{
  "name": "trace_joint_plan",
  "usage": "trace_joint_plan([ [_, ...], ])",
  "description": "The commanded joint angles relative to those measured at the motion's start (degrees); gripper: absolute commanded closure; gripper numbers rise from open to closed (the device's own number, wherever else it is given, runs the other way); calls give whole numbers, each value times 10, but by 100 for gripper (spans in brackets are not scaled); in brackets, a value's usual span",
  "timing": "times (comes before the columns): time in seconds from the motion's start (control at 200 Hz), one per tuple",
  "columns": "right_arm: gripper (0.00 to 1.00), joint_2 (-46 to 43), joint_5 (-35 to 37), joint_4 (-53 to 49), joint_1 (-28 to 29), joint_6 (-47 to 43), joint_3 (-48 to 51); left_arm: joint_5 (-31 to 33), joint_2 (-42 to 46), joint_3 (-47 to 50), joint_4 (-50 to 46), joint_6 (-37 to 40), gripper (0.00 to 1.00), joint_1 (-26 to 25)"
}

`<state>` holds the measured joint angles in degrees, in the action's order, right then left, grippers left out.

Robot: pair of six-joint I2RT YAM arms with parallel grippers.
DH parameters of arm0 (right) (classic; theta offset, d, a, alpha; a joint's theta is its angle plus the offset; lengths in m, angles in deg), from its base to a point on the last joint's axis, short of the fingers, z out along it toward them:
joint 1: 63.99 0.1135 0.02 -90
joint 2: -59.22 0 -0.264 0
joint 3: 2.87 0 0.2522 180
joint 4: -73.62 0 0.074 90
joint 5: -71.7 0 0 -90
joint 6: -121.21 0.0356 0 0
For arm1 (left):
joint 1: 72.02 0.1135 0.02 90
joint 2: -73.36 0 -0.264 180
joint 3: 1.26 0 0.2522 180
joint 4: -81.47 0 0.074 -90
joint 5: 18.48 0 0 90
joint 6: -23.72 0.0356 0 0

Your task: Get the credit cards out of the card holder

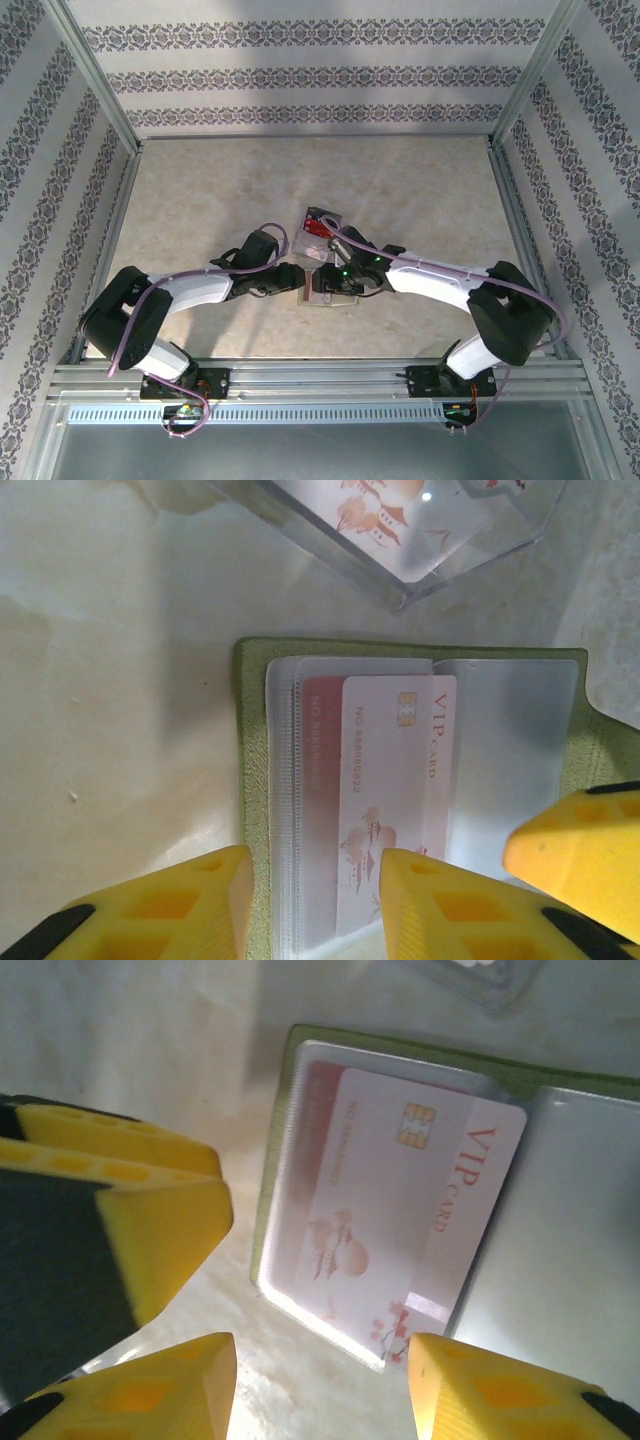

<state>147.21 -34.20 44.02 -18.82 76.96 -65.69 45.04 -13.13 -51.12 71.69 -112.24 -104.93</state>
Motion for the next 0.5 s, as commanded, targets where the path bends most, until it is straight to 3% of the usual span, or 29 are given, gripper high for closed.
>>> trace_joint_plan([
  [0.0, 51, 18, 24, 4, 4, 9, -16, -16, -14, 4, 18, -3, 62, 4],
  [0.495, 49, 58, 36, 3, 5, 6, -18, -21, -37, 4, 20, -3, 66, 3],
])
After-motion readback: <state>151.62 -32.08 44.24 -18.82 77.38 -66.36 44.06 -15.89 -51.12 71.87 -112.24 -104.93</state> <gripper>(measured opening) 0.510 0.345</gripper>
